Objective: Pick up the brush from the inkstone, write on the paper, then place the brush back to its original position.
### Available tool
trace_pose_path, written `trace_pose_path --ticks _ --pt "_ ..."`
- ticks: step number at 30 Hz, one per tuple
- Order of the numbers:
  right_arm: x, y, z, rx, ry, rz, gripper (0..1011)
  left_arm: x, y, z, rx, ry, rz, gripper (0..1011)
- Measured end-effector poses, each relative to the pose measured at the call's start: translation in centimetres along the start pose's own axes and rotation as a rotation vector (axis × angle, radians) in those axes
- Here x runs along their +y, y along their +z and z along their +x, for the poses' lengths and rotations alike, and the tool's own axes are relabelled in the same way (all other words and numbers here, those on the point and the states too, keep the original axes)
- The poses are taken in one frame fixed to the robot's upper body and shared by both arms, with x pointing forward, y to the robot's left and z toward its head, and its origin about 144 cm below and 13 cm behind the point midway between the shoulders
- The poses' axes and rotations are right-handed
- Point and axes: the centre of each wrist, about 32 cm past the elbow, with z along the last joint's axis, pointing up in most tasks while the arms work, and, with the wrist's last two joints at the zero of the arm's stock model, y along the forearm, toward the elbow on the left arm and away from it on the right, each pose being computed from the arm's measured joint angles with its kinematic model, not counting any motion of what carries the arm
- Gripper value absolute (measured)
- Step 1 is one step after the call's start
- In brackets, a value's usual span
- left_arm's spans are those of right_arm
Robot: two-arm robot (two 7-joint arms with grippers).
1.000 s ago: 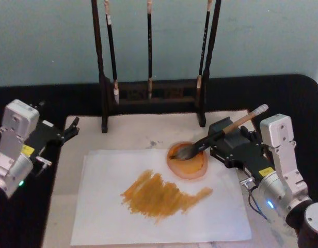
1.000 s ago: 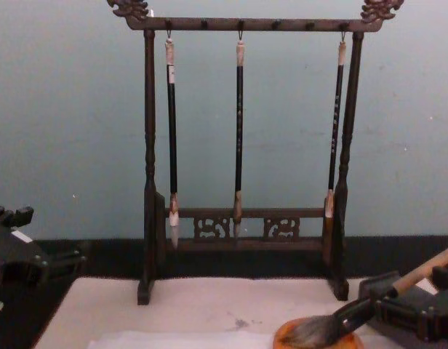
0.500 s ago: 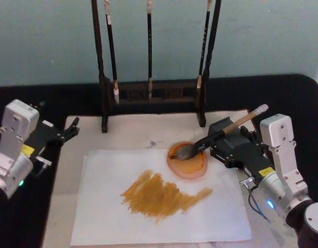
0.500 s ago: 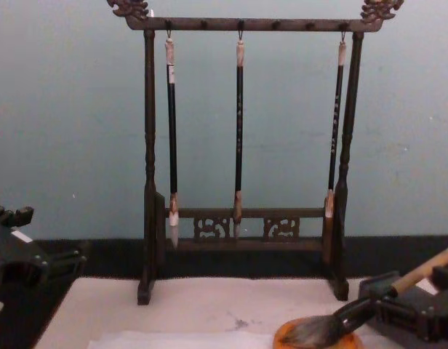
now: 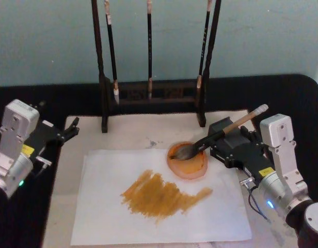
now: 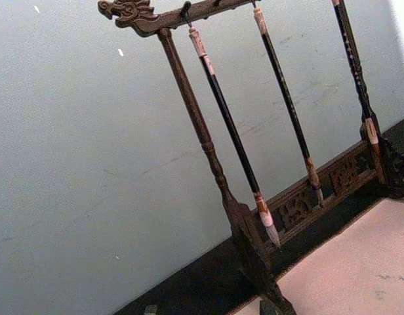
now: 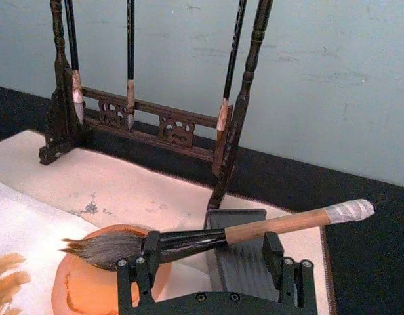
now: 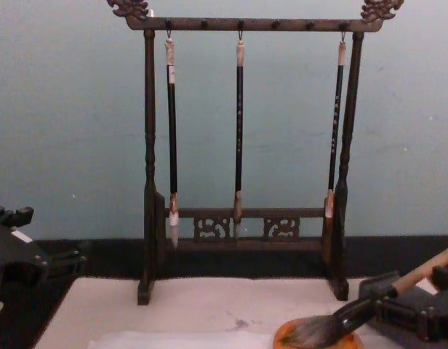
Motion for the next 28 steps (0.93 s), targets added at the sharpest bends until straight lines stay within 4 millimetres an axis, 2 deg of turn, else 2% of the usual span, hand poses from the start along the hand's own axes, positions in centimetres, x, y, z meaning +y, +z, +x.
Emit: trace_pose_path --ticks 28 --pt "0.00 0.00 0.00 0.000 0.000 0.000 1000 0.00 0.00 0.00 0.000 0.000 0.000 1010"
